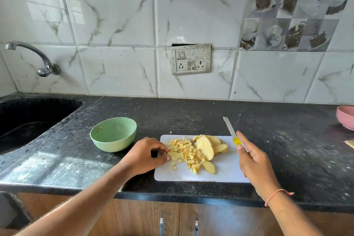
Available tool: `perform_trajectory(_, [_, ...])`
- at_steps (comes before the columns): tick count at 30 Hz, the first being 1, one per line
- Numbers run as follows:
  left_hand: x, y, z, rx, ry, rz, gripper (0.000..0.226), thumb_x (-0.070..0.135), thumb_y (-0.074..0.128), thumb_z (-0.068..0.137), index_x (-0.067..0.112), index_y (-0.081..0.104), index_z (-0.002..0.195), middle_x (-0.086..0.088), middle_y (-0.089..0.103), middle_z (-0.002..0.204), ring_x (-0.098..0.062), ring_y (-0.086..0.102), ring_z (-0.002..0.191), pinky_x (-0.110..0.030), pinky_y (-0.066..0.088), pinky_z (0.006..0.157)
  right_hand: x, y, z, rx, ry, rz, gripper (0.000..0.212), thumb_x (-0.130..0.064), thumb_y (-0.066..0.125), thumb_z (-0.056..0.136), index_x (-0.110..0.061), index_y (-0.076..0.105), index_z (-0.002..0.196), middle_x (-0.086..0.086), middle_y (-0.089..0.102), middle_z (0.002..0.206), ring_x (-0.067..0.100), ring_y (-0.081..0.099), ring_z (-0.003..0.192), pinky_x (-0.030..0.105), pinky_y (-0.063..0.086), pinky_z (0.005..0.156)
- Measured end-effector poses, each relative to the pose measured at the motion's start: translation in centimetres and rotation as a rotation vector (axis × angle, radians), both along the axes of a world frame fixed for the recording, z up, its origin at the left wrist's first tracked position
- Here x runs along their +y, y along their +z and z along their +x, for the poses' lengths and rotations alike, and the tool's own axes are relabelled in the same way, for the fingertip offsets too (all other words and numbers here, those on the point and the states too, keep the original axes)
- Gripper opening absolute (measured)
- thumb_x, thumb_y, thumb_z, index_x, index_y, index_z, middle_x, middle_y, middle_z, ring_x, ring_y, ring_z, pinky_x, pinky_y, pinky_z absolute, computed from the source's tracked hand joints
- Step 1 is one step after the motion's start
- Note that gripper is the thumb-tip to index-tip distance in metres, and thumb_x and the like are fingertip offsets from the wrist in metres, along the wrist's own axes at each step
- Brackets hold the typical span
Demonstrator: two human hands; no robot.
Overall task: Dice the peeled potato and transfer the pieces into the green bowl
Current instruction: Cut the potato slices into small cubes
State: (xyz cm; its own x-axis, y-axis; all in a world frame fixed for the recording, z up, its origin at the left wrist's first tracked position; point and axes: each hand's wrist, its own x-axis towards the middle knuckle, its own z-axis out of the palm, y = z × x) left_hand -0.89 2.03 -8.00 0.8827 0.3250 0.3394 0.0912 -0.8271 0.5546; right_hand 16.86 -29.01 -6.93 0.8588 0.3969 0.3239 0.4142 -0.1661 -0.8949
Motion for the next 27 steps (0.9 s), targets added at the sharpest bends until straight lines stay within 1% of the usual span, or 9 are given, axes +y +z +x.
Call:
perform_trajectory(2, [-0.4,0.5,1.0,0.004,-0.022,0.057,0.019,0.045,0.085,0.084,0.041,0.08,0.102,0.032,0.071,0.094,0.003,0.06,0.101,-0.015,0.046,0.085,0.0,0.0,-0.1,0.034,-0.02,0.03,0.044,-0.023,0.051,0.108,-0.044,0.05,0.147,0.002,0.037,0.055,0.016,0.035,0.05,0.025,0.035,0.045])
perform_trajectory(4, [-0.7,1.0,1.9,0.02,-0.03,0.075,0.021,0.04,0.084,0.084,0.042,0.08,0.104,0.032,0.073,0.094,0.007,0.06,0.101,-0.011,0.044,0.086,0.1,0.0,-0.1,0.058,-0.029,0.033,0.044,-0.023,0.05,0.109,-0.036,0.047,0.151,0.002,0.039,0.052,0.014,0.037,0.048,0.024,0.036,0.046])
perform_trajectory(8, [-1.2,1.8,3.2,0.053,-0.04,-0.009,0.023,0.031,0.084,0.086,0.04,0.08,0.107,0.026,0.075,0.092,0.009,0.067,0.094,-0.004,0.043,0.079,0.2,0.1,-0.2,0.072,-0.025,0.024,0.042,-0.022,0.049,0.109,-0.028,0.05,0.151,0.002,0.042,0.05,0.013,0.04,0.048,0.023,0.038,0.049])
perform_trajectory(10, [-1.4,2.2,3.6,0.049,-0.042,-0.045,0.024,0.031,0.083,0.088,0.041,0.079,0.108,0.023,0.075,0.092,0.008,0.068,0.092,-0.006,0.045,0.076,0.1,0.2,-0.4,0.061,-0.027,0.026,0.042,-0.021,0.049,0.109,-0.028,0.051,0.15,0.001,0.042,0.049,0.012,0.04,0.047,0.022,0.038,0.048])
perform_trajectory(12, [-1.7,2.7,4.0,0.031,-0.048,-0.055,0.022,0.03,0.08,0.092,0.04,0.079,0.111,0.023,0.075,0.091,0.008,0.068,0.091,-0.009,0.049,0.077,0.1,0.2,-0.5,0.056,-0.031,0.024,0.041,-0.021,0.049,0.109,-0.027,0.053,0.149,0.001,0.042,0.049,0.011,0.039,0.046,0.021,0.037,0.047])
perform_trajectory(18, [-1.8,3.7,4.7,0.024,-0.06,-0.063,0.019,0.026,0.071,0.1,0.037,0.081,0.112,0.022,0.078,0.098,0.004,0.07,0.093,-0.024,0.058,0.088,0.0,0.2,-0.6,0.049,-0.042,0.007,0.041,-0.02,0.048,0.109,-0.029,0.054,0.149,0.0,0.044,0.05,0.012,0.041,0.048,0.02,0.039,0.048])
perform_trajectory(21, [-1.6,3.8,4.8,0.044,-0.069,-0.068,0.022,0.022,0.068,0.102,0.038,0.082,0.11,0.023,0.078,0.1,0.005,0.07,0.095,-0.024,0.058,0.091,0.0,0.3,-0.7,0.045,-0.052,0.011,0.041,-0.021,0.048,0.109,-0.03,0.053,0.149,0.001,0.044,0.05,0.012,0.041,0.049,0.019,0.04,0.049])
perform_trajectory(24, [-1.3,3.8,5.0,0.055,-0.075,-0.07,0.033,0.013,0.065,0.102,0.041,0.082,0.107,0.025,0.078,0.104,0.01,0.069,0.099,-0.022,0.057,0.093,0.0,0.2,-0.7,0.041,-0.065,0.008,0.041,-0.021,0.048,0.109,-0.03,0.054,0.149,0.002,0.044,0.051,0.012,0.041,0.049,0.019,0.041,0.05])
perform_trajectory(27, [-1.0,4.2,4.9,0.071,-0.101,-0.043,0.031,0.017,0.071,0.1,0.045,0.082,0.108,0.023,0.077,0.112,0.011,0.068,0.104,-0.02,0.055,0.094,0.1,0.1,-0.7,0.034,-0.07,-0.003,0.041,-0.021,0.048,0.109,-0.03,0.054,0.149,0.001,0.044,0.05,0.012,0.04,0.049,0.02,0.04,0.05])
